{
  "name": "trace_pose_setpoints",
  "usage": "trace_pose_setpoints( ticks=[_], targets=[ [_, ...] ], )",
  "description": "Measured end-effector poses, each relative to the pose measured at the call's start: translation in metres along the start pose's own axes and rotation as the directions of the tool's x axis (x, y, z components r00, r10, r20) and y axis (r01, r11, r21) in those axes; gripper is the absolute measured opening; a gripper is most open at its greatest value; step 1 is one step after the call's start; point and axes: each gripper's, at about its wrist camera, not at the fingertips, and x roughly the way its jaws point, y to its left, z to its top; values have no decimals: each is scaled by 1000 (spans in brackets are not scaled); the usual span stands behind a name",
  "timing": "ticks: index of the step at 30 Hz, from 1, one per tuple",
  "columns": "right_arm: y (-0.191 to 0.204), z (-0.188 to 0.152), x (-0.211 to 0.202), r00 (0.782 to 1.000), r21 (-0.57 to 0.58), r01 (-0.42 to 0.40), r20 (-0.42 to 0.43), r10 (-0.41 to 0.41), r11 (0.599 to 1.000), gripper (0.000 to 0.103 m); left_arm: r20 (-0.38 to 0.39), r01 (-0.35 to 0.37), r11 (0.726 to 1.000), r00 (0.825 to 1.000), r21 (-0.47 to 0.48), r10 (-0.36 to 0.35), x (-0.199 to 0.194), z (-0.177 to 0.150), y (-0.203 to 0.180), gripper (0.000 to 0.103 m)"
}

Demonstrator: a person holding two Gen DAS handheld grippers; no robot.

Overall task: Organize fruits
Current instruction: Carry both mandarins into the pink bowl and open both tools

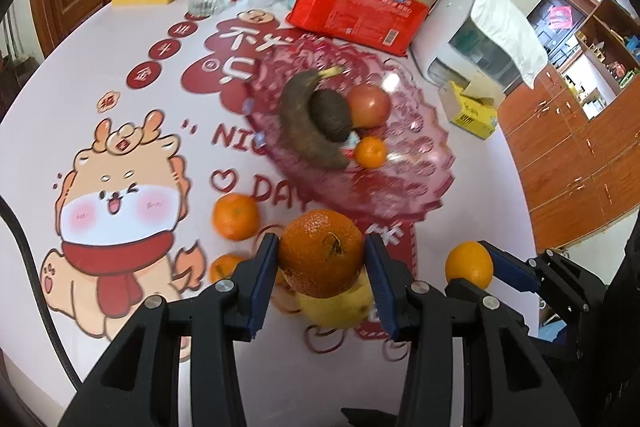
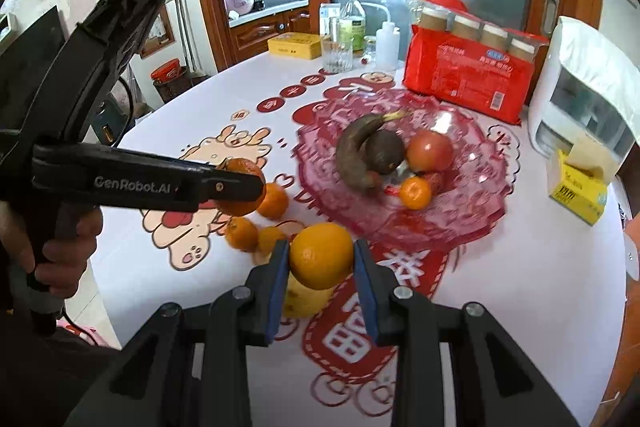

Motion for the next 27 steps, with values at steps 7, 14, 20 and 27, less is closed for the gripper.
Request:
trace_pose_setpoints(
  ticks=[7,14,20,27],
  targets=[
    [-43,10,-1,999,7,20,40,-20,1000,32,47,2,1000,999,8,-2,12,16,-33,42],
    [-84,22,14,998,44,31,54,-33,999,32,53,-8,1000,999,11,7,30,33,-53,43],
    [-105,19,33,999,100,19,39,-23,995,32,28,-28,1000,999,7,27,52,43,-57,43],
    [-121,14,55,1000,168,-1,24,-3,986,33,-40,-48,999,998,1,48,79,46,-56,43]
  ],
)
